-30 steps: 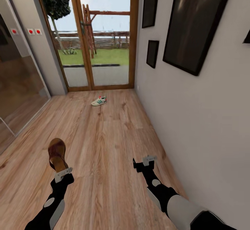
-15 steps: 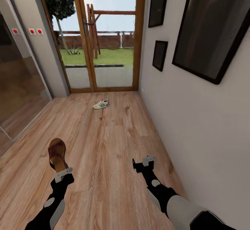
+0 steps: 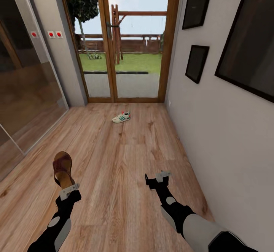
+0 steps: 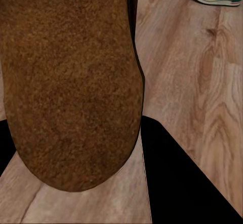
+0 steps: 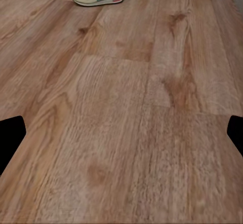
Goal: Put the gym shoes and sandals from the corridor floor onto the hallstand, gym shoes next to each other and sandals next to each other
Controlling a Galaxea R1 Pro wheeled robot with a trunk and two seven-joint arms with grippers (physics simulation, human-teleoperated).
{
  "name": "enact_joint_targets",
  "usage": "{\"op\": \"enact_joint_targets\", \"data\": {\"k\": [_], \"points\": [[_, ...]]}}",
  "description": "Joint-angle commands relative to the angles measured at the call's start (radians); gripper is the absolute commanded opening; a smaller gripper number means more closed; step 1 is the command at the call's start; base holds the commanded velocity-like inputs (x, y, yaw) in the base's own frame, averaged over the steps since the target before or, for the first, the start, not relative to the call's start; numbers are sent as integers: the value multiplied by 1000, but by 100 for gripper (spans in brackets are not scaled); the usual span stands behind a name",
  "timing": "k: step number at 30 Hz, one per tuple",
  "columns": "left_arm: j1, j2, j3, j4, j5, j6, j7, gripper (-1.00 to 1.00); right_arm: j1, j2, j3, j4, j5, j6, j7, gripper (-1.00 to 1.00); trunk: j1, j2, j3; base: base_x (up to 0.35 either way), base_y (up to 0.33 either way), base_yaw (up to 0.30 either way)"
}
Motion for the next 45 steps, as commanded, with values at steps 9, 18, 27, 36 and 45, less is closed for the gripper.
{"op": "enact_joint_targets", "data": {"k": [9,18,27,36,45], "points": [[0,0,-2,0,2,-2,3,-100,2,1,9,1,-6,-3,-5,100,0,0,-1,338,0,5],[0,1,-2,0,2,-2,3,-100,4,1,9,1,-5,-3,-6,100,0,0,-1,338,0,0],[0,1,-2,0,2,-2,3,-100,4,1,9,1,-5,-3,-6,100,0,0,-1,338,0,0],[0,0,-1,0,2,-2,3,-100,4,1,9,1,-5,-3,-4,100,0,0,-1,338,0,0],[0,0,-1,2,2,-2,3,-100,5,1,9,1,-5,-3,-5,100,0,0,-1,338,0,0]]}}
